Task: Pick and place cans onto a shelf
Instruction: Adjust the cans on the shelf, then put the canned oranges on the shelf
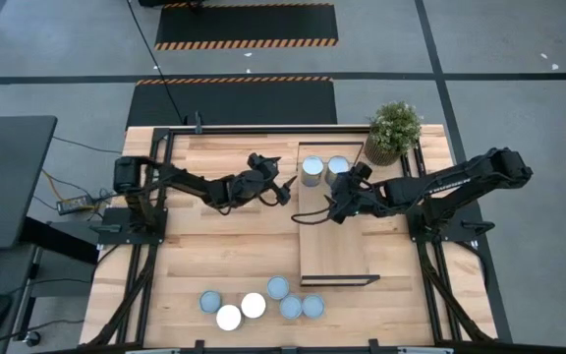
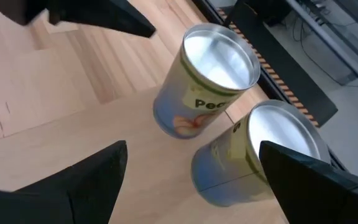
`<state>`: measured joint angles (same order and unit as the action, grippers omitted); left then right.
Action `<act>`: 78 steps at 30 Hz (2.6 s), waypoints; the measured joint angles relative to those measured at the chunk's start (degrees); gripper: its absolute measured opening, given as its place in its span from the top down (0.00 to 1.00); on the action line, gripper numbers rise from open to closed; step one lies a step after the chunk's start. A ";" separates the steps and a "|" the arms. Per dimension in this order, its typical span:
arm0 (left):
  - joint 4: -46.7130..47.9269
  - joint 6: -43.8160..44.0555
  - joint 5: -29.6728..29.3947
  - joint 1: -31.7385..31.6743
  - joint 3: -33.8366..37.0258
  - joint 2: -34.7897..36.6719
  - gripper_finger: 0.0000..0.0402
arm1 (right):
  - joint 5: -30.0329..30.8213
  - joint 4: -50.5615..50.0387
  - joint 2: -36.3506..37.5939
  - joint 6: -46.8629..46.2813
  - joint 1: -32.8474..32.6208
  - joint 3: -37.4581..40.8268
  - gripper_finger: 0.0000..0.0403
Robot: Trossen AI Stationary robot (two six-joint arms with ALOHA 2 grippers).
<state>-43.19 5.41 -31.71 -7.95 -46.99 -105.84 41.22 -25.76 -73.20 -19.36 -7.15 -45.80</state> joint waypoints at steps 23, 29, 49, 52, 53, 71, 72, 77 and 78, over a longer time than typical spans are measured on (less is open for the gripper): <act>-1.15 -2.60 6.43 -1.79 -5.22 -5.60 0.01 | 0.39 -2.86 0.36 -4.08 -1.45 -0.15 0.07; 3.11 -2.64 11.86 -1.75 -5.19 -4.87 0.01 | -2.68 -2.25 0.60 -4.08 -1.60 -0.15 0.07; 24.50 -5.86 20.97 8.64 -5.19 8.96 0.01 | -11.31 11.31 4.04 4.01 -4.92 -0.17 0.07; 32.64 -5.31 20.90 12.17 -5.11 12.58 0.01 | -11.39 10.40 5.60 5.86 -5.21 -0.17 0.07; 36.18 -4.44 20.90 13.20 -5.09 14.12 0.01 | -11.39 10.04 6.31 6.71 -5.21 -0.17 0.07; 66.22 20.99 24.63 21.57 -13.28 18.62 0.01 | -8.94 3.19 10.06 15.07 -4.85 -0.17 0.07; 70.90 21.01 23.72 22.61 -15.85 18.62 0.01 | -8.70 3.56 10.08 16.57 -4.53 -0.17 0.07; 85.73 24.10 23.08 28.70 -25.60 18.03 0.01 | -9.33 5.14 10.26 22.13 -1.67 -0.17 0.07; 86.79 25.87 24.56 29.93 -26.62 18.04 0.01 | -9.47 6.02 10.26 23.20 -1.23 -0.02 0.07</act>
<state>43.61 31.28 -7.15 21.99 -73.61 -87.80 31.75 -19.74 -62.94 3.84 -8.38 -45.82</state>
